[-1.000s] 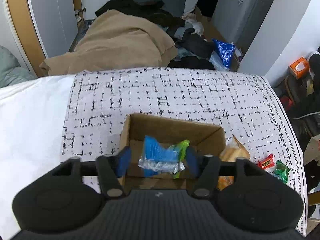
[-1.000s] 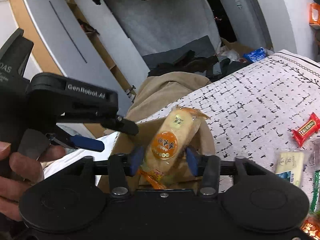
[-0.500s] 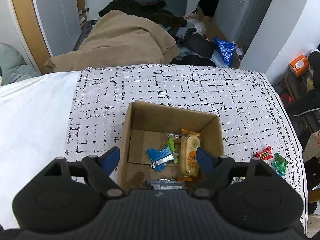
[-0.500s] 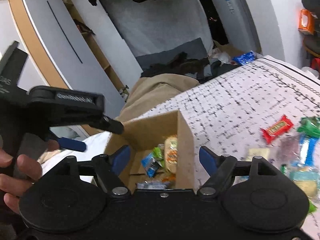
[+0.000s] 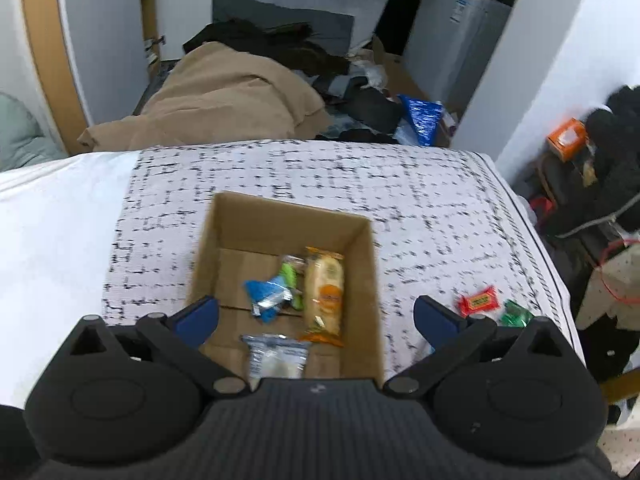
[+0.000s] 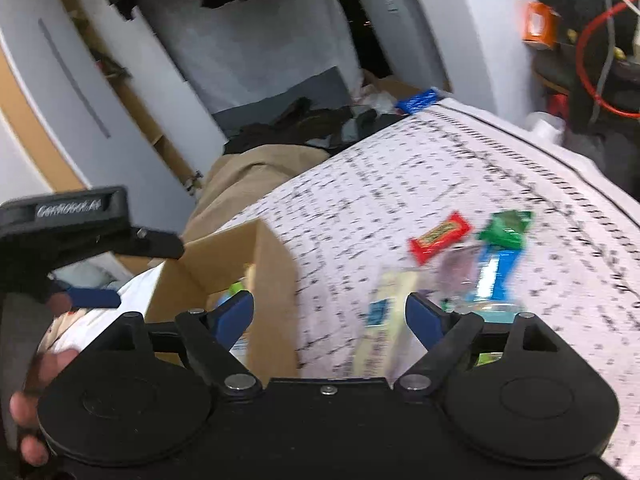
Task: Organize snacks
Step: 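Move both tools back over the snack pile toward the next snacks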
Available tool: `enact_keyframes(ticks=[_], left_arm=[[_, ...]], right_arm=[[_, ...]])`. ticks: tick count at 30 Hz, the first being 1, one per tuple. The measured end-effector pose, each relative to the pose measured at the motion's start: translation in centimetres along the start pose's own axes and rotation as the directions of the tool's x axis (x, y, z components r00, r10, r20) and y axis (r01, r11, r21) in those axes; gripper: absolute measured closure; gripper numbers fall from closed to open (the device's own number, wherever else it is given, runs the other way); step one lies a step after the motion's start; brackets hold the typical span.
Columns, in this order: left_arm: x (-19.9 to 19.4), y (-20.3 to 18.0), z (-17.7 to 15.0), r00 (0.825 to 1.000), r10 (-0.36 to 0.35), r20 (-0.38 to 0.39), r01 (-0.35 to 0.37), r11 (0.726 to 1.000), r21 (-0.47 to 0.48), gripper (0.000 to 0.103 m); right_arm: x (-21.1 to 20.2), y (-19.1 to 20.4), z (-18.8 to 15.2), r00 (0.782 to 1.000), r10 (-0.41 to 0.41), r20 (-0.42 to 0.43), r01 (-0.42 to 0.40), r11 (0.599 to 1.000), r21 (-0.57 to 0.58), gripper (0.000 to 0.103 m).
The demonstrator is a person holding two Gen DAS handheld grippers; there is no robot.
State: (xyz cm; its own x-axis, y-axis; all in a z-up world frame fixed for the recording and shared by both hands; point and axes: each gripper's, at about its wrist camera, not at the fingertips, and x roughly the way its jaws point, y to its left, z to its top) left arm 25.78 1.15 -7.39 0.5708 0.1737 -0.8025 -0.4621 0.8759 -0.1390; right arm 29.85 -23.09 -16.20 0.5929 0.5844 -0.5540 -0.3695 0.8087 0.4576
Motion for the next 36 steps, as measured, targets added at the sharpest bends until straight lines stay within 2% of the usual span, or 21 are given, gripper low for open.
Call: enact_keyframes(ticks=[9,12,21,27,33,36], left_arm=[[-0.3,-3.9,-2.3,0.999,-0.037,-0.014,0.038,0.999,0.031,0.000],[-0.3,-5.2,-3.0,0.997,-0.063,-0.053,0.066,0.997,0.045,0.000],[-0.1,-8.9,-4.8,0.998,-0.032,-0.052,0.039,0.990,0.139,0.000],[0.4,-10.3,-5.6,0.998,-0.037,-0.052,0.045,0.984,0.169,0.001],[1.3,-11.5,-6.4,0.998,-0.045,-0.050,0.054,0.979,0.195,0.006],[2.2,-12.2,-6.8,0.997,-0.044,-0.065,0.057,0.976,0.210,0.015]], right_arm=[[-1.8,-4.3,0.4,1.000,-0.017,0.016,0.016,0.998,0.067,0.018],[-2.0,-5.6,0.4,1.000,-0.019,0.015,0.017,0.995,0.098,0.018],[-2.4,-8.7,0.1,1.000,0.002,-0.008,-0.001,0.991,0.133,0.014],[-2.1,-10.6,-0.3,1.000,0.001,-0.020,0.002,0.984,0.180,0.014],[-1.2,-11.6,-0.9,0.999,0.000,-0.050,0.009,0.981,0.192,0.015],[-0.6,-12.3,-1.3,0.998,0.004,-0.061,0.009,0.977,0.214,0.018]])
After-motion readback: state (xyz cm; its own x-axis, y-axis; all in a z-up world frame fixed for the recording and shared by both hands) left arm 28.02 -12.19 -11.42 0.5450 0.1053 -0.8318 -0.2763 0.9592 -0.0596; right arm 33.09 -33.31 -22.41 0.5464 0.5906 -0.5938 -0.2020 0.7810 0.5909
